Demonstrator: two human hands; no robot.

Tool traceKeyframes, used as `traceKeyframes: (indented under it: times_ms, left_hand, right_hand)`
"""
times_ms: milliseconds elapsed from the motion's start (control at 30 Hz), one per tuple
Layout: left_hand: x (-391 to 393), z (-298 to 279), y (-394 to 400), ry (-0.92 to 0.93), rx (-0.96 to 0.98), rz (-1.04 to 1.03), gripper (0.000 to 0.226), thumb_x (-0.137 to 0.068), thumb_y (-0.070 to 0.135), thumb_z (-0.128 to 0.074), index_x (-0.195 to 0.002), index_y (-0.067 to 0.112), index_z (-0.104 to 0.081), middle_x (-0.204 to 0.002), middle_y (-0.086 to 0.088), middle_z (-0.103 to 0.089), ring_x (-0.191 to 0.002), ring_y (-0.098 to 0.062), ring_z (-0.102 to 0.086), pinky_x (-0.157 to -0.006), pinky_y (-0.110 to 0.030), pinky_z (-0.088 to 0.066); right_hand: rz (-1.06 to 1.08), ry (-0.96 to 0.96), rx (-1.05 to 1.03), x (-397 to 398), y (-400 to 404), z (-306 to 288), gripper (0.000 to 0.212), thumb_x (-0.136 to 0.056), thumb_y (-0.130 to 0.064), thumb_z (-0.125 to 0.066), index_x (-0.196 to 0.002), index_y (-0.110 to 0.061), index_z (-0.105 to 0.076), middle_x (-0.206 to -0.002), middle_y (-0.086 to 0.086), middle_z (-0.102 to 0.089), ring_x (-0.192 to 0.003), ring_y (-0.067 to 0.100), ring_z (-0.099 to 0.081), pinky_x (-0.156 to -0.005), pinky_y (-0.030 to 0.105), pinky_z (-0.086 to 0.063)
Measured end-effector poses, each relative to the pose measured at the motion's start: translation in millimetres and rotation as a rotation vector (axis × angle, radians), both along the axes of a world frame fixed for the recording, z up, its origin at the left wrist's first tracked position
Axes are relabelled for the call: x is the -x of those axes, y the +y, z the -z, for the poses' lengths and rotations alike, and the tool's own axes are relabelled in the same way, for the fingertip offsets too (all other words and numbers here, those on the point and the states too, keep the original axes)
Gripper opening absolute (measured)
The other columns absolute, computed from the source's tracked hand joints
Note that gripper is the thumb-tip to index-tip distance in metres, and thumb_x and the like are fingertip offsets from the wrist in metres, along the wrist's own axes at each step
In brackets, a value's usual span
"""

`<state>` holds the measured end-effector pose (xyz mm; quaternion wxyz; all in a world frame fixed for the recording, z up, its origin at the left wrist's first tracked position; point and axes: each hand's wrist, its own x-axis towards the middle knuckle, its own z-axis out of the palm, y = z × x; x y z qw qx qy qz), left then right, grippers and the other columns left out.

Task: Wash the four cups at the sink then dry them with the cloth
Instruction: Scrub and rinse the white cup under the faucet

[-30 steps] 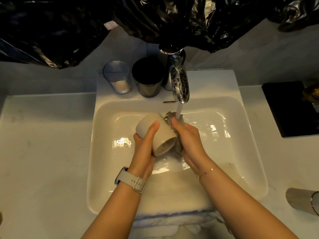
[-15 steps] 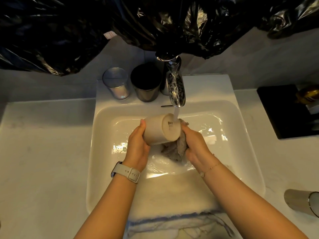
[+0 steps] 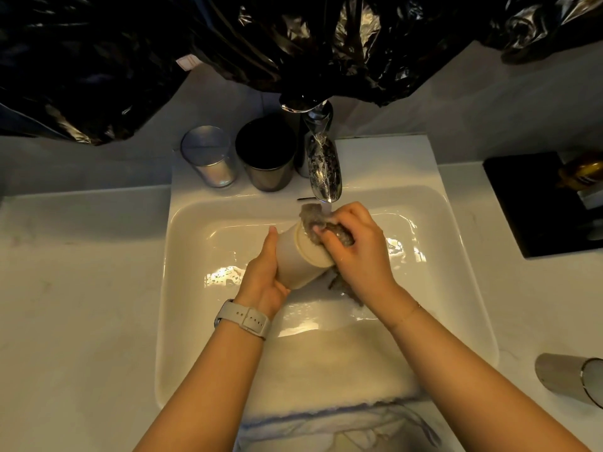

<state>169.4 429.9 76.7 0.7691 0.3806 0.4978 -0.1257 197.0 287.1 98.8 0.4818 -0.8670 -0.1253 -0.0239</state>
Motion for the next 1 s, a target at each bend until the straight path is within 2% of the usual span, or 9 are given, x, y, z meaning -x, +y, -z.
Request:
traceKeyframes:
  times_ms: [133, 267, 367, 433, 533, 700, 800, 900, 1000]
  left_hand:
    - [-1, 5, 3, 0.070, -0.038, -0.055, 0.045, -0.090, 0.048, -0.065, -0.116, 0.011, -0.063, -0.110, -0.018, -0.071, -0.093, -0.034, -0.069, -0.077, -0.049, -0.059]
    - [2, 9, -6, 0.064, -0.178, -0.026, 0.037, -0.092, 0.043, -0.063, -0.101, 0.007, -0.069, -0.095, -0.015, -0.072, -0.083, -0.029, -0.069, -0.072, -0.038, -0.057]
    - [4, 6, -3, 0.049, -0.210, -0.028, 0.036, -0.093, 0.042, -0.062, -0.104, 0.008, -0.064, -0.097, -0.014, -0.069, -0.081, -0.028, -0.066, -0.067, -0.035, -0.055]
    - [3, 7, 5, 0.045, -0.237, -0.044, 0.038, -0.092, 0.045, -0.062, -0.105, 0.009, -0.061, -0.101, -0.014, -0.066, -0.085, -0.028, -0.064, -0.071, -0.037, -0.054]
    - [2, 9, 14, 0.054, -0.279, -0.052, 0.034, -0.090, 0.045, -0.064, -0.096, 0.011, -0.061, -0.101, -0.015, -0.065, -0.087, -0.030, -0.063, -0.075, -0.040, -0.054]
    - [4, 11, 5, 0.072, -0.236, -0.032, 0.033, -0.091, 0.042, -0.065, -0.095, 0.009, -0.064, -0.096, -0.017, -0.068, -0.079, -0.031, -0.065, -0.080, -0.049, -0.057]
    - [0, 3, 7, 0.040, -0.274, -0.052, 0.030, -0.092, 0.043, -0.063, -0.091, 0.012, -0.059, -0.093, -0.013, -0.064, -0.081, -0.029, -0.062, -0.074, -0.042, -0.056]
    - [-1, 2, 12, 0.008, -0.334, -0.042, 0.028, -0.093, 0.040, -0.062, -0.085, 0.014, -0.059, -0.091, -0.009, -0.061, -0.079, -0.024, -0.058, -0.064, -0.033, -0.049]
    - [2, 0, 10, 0.010, -0.346, -0.051, 0.028, -0.094, 0.039, -0.061, -0.082, 0.014, -0.059, -0.088, -0.008, -0.060, -0.075, -0.022, -0.057, -0.060, -0.031, -0.046]
  right_hand:
    - [-0.049, 0.045, -0.002, 11, -4, 11, 0.007, -0.080, -0.003, -0.068, -0.082, -0.008, -0.065, -0.088, -0.004, -0.051, -0.074, 0.011, -0.053, -0.065, 0.025, -0.044]
    - [-0.136, 0.024, -0.058, 20, 12, 5, 0.008, -0.082, -0.004, -0.068, -0.089, -0.006, -0.069, -0.093, -0.003, -0.056, -0.081, 0.009, -0.057, -0.072, 0.019, -0.047]
    - [-0.055, 0.045, -0.068, 4, 14, 8, 0.005, -0.085, -0.010, -0.069, -0.085, -0.006, -0.068, -0.088, -0.008, -0.053, -0.078, 0.007, -0.054, -0.068, 0.019, -0.044]
    - [0.016, 0.089, -0.090, 0, 5, 19, 0.013, -0.084, -0.004, -0.068, -0.076, -0.009, -0.060, -0.083, -0.008, -0.049, -0.072, 0.006, -0.050, -0.065, 0.022, -0.040]
    - [0.028, 0.099, -0.137, 25, 6, 26, 0.028, -0.080, 0.004, -0.068, -0.081, -0.022, -0.061, -0.084, -0.007, -0.051, -0.076, 0.001, -0.052, -0.068, 0.017, -0.041]
    - [0.000, 0.055, -0.164, 25, 28, 14, 0.004, -0.083, -0.008, -0.068, -0.085, -0.009, -0.065, -0.086, -0.009, -0.052, -0.080, -0.005, -0.052, -0.070, 0.010, -0.039]
    - [0.082, 0.097, -0.130, 7, 15, 18, 0.019, -0.085, -0.009, -0.068, -0.077, -0.020, -0.055, -0.080, -0.013, -0.046, -0.073, -0.005, -0.050, -0.063, 0.010, -0.035]
    - [0.113, 0.147, -0.132, 20, 7, 27, 0.017, -0.081, 0.001, -0.064, -0.074, -0.012, -0.057, -0.080, -0.003, -0.048, -0.072, -0.001, -0.050, -0.064, 0.014, -0.037]
    - [0.076, 0.156, -0.177, 40, 9, 27, 0.016, -0.080, 0.003, -0.064, -0.080, -0.012, -0.061, -0.084, -0.006, -0.051, -0.078, -0.002, -0.053, -0.069, 0.010, -0.039]
